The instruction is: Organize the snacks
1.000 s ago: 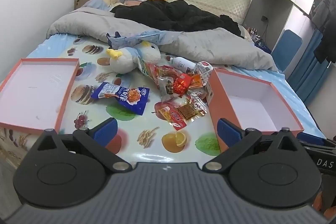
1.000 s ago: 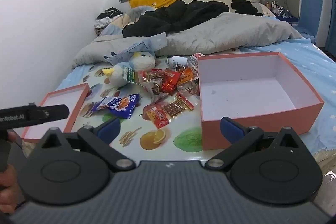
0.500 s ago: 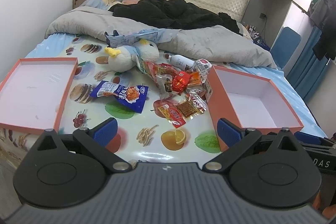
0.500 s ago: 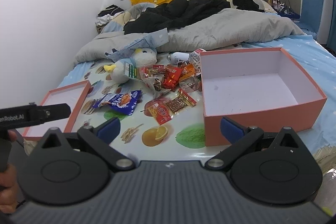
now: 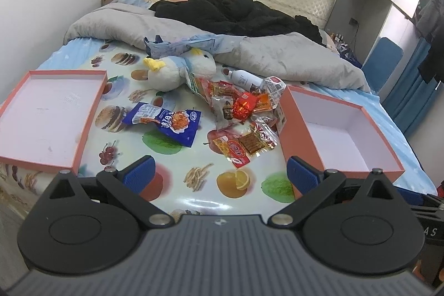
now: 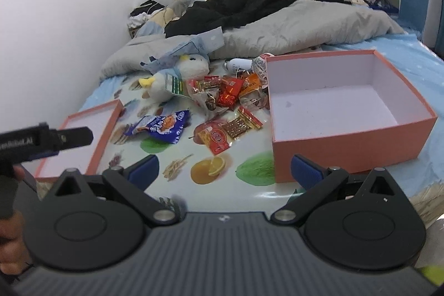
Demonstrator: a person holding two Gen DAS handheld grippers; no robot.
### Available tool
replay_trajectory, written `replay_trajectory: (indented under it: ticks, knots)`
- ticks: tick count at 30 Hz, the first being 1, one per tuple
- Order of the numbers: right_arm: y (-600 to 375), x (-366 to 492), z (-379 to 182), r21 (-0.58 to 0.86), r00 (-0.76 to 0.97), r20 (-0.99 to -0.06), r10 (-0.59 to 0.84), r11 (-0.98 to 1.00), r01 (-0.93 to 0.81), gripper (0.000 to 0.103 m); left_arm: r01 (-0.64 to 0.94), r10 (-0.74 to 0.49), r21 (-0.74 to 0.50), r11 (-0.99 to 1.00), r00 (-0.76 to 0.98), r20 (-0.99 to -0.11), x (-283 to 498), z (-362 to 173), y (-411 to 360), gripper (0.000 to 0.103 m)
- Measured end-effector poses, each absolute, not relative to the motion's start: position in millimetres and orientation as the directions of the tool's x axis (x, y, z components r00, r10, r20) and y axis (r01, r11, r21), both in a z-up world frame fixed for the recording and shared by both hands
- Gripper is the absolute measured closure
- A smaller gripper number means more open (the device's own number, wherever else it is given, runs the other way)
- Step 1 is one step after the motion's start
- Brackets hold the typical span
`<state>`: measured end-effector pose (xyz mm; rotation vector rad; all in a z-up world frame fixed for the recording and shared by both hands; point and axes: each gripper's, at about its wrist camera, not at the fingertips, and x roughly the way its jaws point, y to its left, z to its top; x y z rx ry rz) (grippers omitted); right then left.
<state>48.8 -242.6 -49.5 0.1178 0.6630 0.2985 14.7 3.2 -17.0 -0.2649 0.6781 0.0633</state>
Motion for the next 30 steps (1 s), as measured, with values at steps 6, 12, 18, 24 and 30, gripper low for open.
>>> replay_trajectory:
  ticks: [6,12,18,24,30]
  knots:
    - [-243,52,-55,0.267,0.720,-0.593,0.360,0.932,-0.246,0.000,-0.147,-0.025,-0.217,0.965,0.773,-0.634,15,-19,5,0.001]
    - [-250,48,-60,0.269,0.764,-0.559,0.322,0.942,-0.201,0.000,-0.137,-0.034,-0.217,0.967,0.767,-0.641,19,-23,1,0.001]
    - [-249,45,-57,0.183,0.795,-0.539,0.277,0.960,-0.211,0.000,-0.132,-0.046,-0.222,0.966,0.758,-0.650,28,-26,-3,0.001]
    - [-250,49,-63,0.217,0.768,-0.561,0.309,0.950,-0.224,0.000,-0.131,-0.051,-0.226,0.965,0.753,-0.656,33,-31,-4,0.001]
    - [-246,49,-64,0.227,0.750,-0.568,0.338,0.941,-0.252,0.000,-0.133,-0.062,-0.236,0.963,0.741,-0.668,42,-38,0,0.001]
